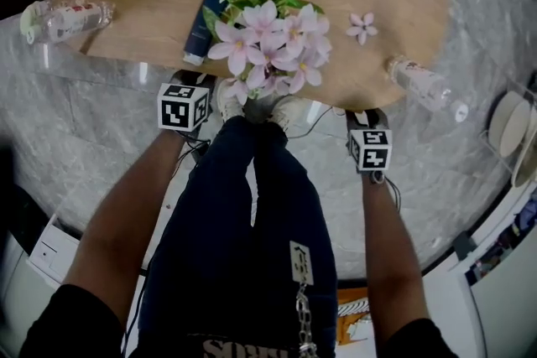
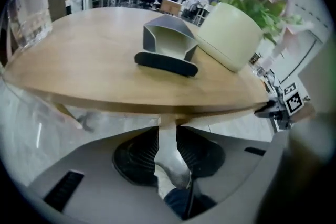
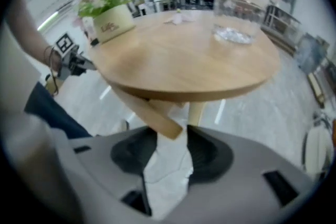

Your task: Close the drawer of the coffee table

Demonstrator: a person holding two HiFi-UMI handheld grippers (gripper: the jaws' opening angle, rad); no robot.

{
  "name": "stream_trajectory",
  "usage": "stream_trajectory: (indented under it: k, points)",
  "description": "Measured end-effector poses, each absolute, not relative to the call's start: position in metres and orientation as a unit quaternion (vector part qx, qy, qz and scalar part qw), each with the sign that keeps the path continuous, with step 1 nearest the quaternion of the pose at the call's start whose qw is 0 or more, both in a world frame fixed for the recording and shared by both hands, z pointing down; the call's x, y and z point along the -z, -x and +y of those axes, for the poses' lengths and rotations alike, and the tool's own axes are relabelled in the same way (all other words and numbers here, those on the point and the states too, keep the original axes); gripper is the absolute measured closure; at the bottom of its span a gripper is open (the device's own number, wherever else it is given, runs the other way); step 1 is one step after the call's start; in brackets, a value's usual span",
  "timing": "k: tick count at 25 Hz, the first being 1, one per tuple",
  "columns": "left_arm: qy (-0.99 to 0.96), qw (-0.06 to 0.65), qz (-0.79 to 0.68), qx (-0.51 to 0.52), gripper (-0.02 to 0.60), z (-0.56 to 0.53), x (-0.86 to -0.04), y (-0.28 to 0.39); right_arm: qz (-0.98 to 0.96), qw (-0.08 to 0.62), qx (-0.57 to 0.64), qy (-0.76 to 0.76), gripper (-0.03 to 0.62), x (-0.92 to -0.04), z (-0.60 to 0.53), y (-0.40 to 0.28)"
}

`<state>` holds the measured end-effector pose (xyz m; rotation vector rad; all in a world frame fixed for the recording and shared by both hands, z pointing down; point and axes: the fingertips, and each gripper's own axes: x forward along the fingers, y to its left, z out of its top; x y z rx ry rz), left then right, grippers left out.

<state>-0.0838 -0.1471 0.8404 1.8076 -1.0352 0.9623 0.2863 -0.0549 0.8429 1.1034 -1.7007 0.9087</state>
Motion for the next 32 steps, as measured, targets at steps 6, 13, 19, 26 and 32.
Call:
stream_trajectory:
  k: [6, 13, 19, 26, 32]
  points:
    - [-0.729, 0.427, -0.387, -0.369, 0.547, -0.121, -0.780, 0.082, -0.667, 0.414, -0.395, -0.476, 0.425, -0.783, -0.033, -0.286]
    - [-0.820, 0.329, -0.384, -0.268, 0.560, -0.153, -0.571, 0.041, -0.755, 0.309, -0.310, -0.488, 0.557, -0.572, -0.081, -0.219]
    - [-0.880, 0.158, -0.432, -0.121, 0.560, -0.233, -0.326, -0.015, -0.798, 0.142, -0.203, -0.549, 0.560, -0.359, -0.170, -0.195]
    - [-0.895, 0.035, -0.438, -0.075, 0.560, -0.215, -0.203, -0.038, -0.825, 0.081, -0.142, -0.541, 0.560, -0.249, -0.177, -0.172]
    - [-0.881, 0.025, -0.468, -0.066, 0.560, -0.210, -0.203, -0.033, -0.836, 0.058, -0.108, -0.535, 0.560, -0.235, -0.172, -0.164]
